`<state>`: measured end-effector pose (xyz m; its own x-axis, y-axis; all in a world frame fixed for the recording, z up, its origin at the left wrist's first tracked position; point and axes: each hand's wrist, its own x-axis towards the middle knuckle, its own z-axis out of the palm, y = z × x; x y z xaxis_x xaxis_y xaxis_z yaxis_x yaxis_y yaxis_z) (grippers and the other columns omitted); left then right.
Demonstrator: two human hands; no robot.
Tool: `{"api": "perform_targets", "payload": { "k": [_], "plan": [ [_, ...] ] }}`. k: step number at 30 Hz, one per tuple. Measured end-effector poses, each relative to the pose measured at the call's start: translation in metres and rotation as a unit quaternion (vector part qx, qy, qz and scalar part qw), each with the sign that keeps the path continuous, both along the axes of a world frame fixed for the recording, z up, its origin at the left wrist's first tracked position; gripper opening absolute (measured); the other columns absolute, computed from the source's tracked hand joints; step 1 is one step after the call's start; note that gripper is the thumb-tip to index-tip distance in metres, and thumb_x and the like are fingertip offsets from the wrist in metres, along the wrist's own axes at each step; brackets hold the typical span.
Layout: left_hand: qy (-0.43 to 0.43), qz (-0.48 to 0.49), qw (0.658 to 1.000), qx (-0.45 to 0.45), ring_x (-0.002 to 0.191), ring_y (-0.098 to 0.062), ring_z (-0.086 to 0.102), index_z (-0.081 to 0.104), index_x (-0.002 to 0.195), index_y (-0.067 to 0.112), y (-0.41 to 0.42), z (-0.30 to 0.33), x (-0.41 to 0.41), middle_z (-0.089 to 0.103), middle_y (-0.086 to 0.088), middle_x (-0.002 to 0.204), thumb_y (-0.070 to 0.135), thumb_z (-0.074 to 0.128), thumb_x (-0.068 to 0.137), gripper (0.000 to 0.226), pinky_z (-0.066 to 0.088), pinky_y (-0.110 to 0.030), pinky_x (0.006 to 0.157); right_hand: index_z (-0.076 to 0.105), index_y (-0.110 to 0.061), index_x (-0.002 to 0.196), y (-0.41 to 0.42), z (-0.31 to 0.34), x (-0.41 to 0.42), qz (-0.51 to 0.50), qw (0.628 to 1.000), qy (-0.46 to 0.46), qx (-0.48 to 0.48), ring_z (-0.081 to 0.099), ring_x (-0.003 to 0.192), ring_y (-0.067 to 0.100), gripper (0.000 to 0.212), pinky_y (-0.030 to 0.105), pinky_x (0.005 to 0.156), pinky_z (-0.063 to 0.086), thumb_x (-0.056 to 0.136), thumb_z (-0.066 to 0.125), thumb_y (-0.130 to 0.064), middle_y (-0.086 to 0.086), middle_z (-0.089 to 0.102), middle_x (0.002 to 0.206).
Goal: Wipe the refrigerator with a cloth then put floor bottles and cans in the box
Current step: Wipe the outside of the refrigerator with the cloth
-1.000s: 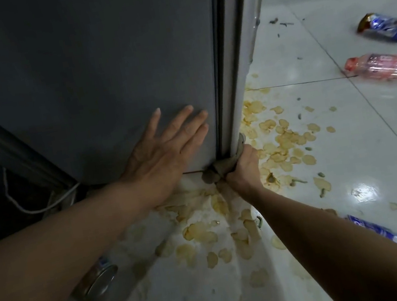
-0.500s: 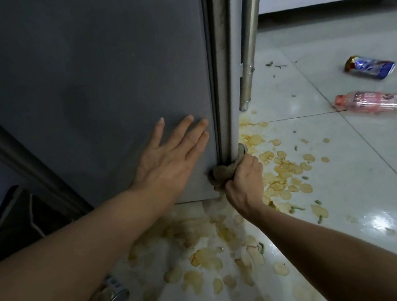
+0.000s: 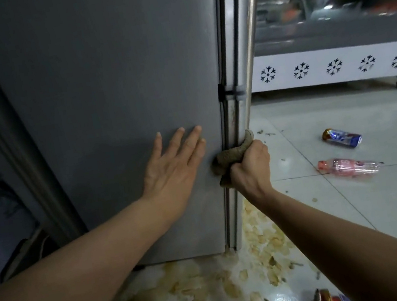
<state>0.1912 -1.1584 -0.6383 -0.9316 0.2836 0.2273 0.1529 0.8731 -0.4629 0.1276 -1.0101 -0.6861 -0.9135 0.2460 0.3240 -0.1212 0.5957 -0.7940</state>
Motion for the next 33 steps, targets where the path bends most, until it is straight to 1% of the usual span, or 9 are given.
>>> {"api": "perform_targets", "payload": {
  "k": [5,10,14,19,21,26,28,30,33],
  "plan": [
    [0.013,-0.019,1.000,0.012,0.145,-0.026,-0.007,-0.014,0.146,0.012,-0.002,0.034,0.002,-0.017,-0.005,0.156,0.016,0.042,0.090,0.080,-0.003,-0.055,0.113,0.051,0.002,0.111,0.000,0.044,-0.012,0.048,0.996,-0.048,-0.065,0.056,0.104,0.041,0.045,0.049,0.085,0.052,0.068,0.059,-0.003,0.020,0.055,0.115],
    [0.036,-0.044,0.997,0.057,0.145,-0.024,-0.006,-0.012,0.147,0.013,0.005,0.072,-0.004,-0.014,-0.006,0.157,0.013,0.042,0.089,0.079,0.001,-0.054,0.113,0.052,-0.002,0.109,0.000,0.087,-0.013,0.053,0.995,-0.036,-0.073,0.057,0.101,0.042,0.045,0.050,0.082,0.053,0.065,0.056,-0.007,0.019,0.056,0.112],
    [0.037,-0.061,0.996,0.056,0.144,-0.021,0.000,-0.009,0.147,0.012,0.004,0.093,-0.009,-0.008,-0.005,0.157,0.012,0.040,0.090,0.076,0.003,-0.055,0.113,0.051,-0.004,0.109,0.000,0.108,-0.012,0.059,0.995,-0.028,-0.070,0.059,0.097,0.041,0.046,0.050,0.078,0.055,0.064,0.057,-0.010,0.018,0.056,0.110],
    [0.046,-0.065,0.995,0.065,0.142,-0.022,0.004,-0.006,0.147,0.012,0.000,0.111,-0.012,-0.004,-0.004,0.156,0.011,0.052,0.084,0.086,0.002,-0.051,0.113,0.058,-0.002,0.089,0.000,0.117,-0.009,0.072,0.992,-0.028,-0.098,0.066,0.072,0.038,0.028,0.045,0.054,0.058,0.062,0.055,-0.005,0.021,0.063,0.092],
    [0.059,-0.074,0.993,0.067,0.142,-0.022,0.005,-0.007,0.147,0.013,-0.003,0.118,-0.014,-0.005,-0.003,0.155,0.009,0.054,0.082,0.089,0.002,-0.051,0.113,0.059,-0.001,0.089,0.000,0.121,-0.008,0.068,0.993,-0.025,-0.096,0.066,0.071,0.039,0.028,0.046,0.055,0.058,0.061,0.055,-0.007,0.021,0.063,0.092],
    [0.073,-0.100,0.988,0.092,0.142,-0.022,0.008,-0.005,0.147,0.013,-0.005,0.125,-0.015,-0.003,-0.004,0.156,0.005,0.052,0.082,0.087,0.002,-0.050,0.114,0.054,-0.003,0.101,0.000,0.133,-0.002,0.063,0.996,-0.013,-0.059,0.061,0.089,0.038,0.038,0.046,0.072,0.056,0.065,0.057,-0.015,0.018,0.058,0.104],
    [0.096,-0.115,0.983,0.106,0.141,-0.020,0.011,-0.001,0.147,0.015,-0.005,0.133,-0.016,0.001,-0.004,0.155,0.005,0.047,0.084,0.080,0.003,-0.049,0.114,0.051,-0.003,0.100,0.002,0.142,-0.001,0.038,0.999,0.005,-0.038,0.059,0.089,0.034,0.035,0.045,0.076,0.055,0.069,0.059,-0.015,0.017,0.056,0.103],
    [0.123,-0.126,0.976,0.125,0.140,-0.019,0.014,0.003,0.147,0.016,-0.004,0.145,-0.019,0.005,-0.003,0.154,0.007,0.044,0.086,0.075,0.004,-0.048,0.114,0.050,-0.002,0.097,0.003,0.151,-0.001,0.025,0.999,0.019,-0.015,0.059,0.085,0.031,0.030,0.042,0.074,0.054,0.070,0.059,-0.013,0.017,0.057,0.099],
    [0.185,-0.127,0.962,0.158,0.139,-0.021,0.014,0.010,0.147,0.018,-0.004,0.171,-0.023,0.012,-0.003,0.153,0.012,0.049,0.084,0.074,0.005,-0.048,0.113,0.053,-0.001,0.092,0.004,0.168,0.000,0.030,0.999,0.040,0.000,0.060,0.080,0.029,0.026,0.038,0.069,0.054,0.069,0.059,-0.012,0.017,0.059,0.095]
  ]
}}
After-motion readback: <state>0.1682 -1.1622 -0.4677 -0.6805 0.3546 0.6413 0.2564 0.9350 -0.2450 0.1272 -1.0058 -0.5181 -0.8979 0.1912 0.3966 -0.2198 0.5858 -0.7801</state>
